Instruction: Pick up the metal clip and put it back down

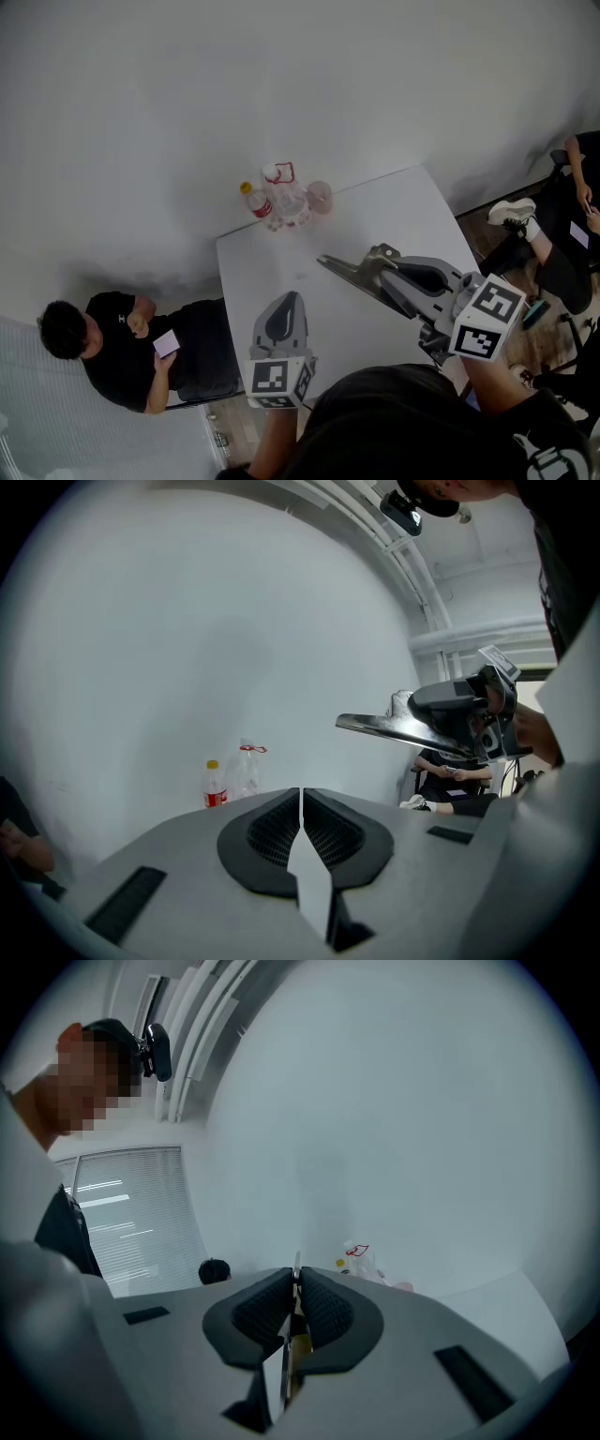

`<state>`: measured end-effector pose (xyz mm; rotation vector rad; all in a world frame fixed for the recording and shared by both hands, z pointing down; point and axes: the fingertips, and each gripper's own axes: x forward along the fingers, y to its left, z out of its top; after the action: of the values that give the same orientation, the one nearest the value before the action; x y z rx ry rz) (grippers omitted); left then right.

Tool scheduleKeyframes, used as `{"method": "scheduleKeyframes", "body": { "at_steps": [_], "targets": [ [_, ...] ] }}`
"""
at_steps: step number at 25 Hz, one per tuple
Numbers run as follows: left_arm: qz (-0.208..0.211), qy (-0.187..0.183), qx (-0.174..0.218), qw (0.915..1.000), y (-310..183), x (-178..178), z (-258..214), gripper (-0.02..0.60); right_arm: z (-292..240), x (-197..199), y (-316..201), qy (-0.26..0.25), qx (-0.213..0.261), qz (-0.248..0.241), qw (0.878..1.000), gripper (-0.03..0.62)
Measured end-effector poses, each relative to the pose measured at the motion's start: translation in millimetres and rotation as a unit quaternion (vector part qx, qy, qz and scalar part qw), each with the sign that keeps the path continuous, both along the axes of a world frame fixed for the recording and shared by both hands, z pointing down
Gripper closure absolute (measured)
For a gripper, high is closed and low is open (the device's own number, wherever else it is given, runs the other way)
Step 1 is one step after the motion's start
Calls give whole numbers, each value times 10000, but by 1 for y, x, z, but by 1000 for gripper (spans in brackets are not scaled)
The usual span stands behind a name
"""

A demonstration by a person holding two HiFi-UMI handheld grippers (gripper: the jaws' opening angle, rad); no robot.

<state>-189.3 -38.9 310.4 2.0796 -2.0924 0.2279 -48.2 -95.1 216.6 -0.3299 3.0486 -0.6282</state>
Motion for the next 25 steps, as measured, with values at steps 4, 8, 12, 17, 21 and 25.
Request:
{"method": "scheduleKeyframes", "body": {
  "at_steps": [4,8,12,17,21,25],
  "targets": [
    [-13,11,-5,10000,0,0,-2,558,-2,1,-1,-29,-30,9,10000,553],
    [-44,19,-30,10000,2,0,-4,558,-3,0,-1,-36,-37,-14,10000,554],
    [-91,7,-30,10000,2,-1,-5,558,-4,0,-3,-68,-30,-40,10000,554],
    [-197,50,-94,9997,8,-3,-2,558,1,0,-1,8,-84,-105,9999,554],
    [-247,100,-164,9995,10,-3,0,558,6,-1,-3,87,-204,-151,9996,554],
    [-306,107,-265,9991,11,-3,2,558,12,-1,-5,143,-310,-217,9992,554]
  ]
}}
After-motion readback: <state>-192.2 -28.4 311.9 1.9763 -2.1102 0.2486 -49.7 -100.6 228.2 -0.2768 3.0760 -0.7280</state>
